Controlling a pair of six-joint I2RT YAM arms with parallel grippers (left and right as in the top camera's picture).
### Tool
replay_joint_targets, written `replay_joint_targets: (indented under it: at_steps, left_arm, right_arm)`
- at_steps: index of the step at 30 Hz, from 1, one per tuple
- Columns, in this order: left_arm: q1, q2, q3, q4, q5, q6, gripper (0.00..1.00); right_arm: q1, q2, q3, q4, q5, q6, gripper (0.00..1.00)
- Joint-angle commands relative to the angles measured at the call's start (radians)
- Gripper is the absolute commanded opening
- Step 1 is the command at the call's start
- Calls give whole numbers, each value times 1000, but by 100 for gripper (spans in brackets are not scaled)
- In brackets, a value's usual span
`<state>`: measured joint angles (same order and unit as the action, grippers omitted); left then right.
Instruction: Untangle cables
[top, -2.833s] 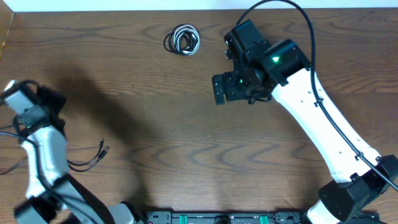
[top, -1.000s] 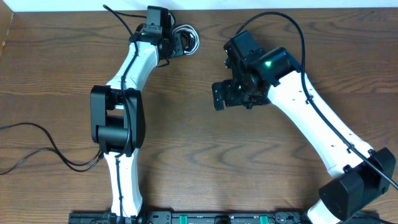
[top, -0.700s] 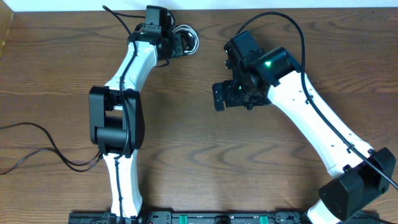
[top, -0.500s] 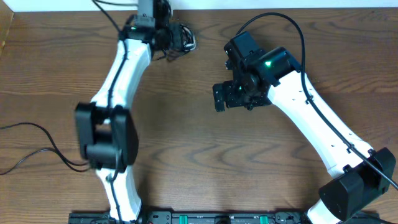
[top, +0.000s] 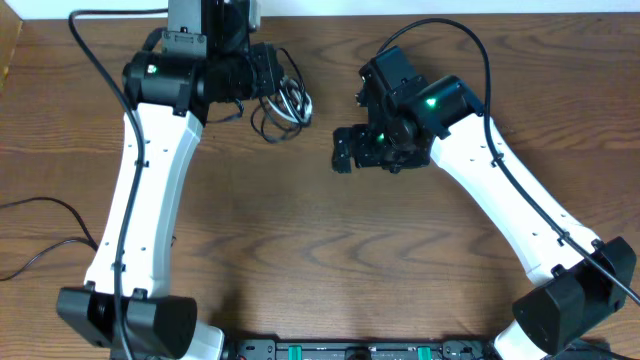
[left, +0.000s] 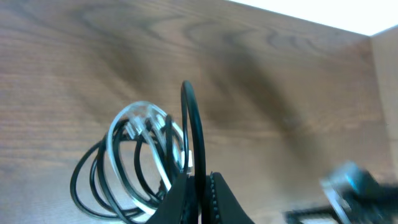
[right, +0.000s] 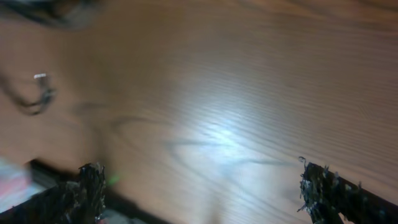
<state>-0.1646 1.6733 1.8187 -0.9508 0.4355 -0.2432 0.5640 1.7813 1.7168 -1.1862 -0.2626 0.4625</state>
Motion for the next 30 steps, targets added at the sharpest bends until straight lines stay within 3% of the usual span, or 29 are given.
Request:
replay_joint_targets:
  at_steps: [1,4,11,19,25,30]
  left_arm:
    - [-5,-30,11,-85,108,-8,7]
    - [-6,-37,11,-153,198,13,8]
    - [-36,-41,11,-187,572,67,7]
    - [-71,-41,11,-41,951,14,8]
    - [-71,-45,12,-34,1024,-69,8]
    - [-61,-47,11,-35,949,-69,7]
  right_arm:
    - [-10,5,0,35,-177,-30,99]
    - [-28,5,0,43,-201,-29,99]
    - [-59,5,0,44,-233,-34,99]
    - [16,5,-42,28,37,3,99]
    - [13,5,-99,22,220,90,99]
    - [-39,-8,-101,-10,81,45,99]
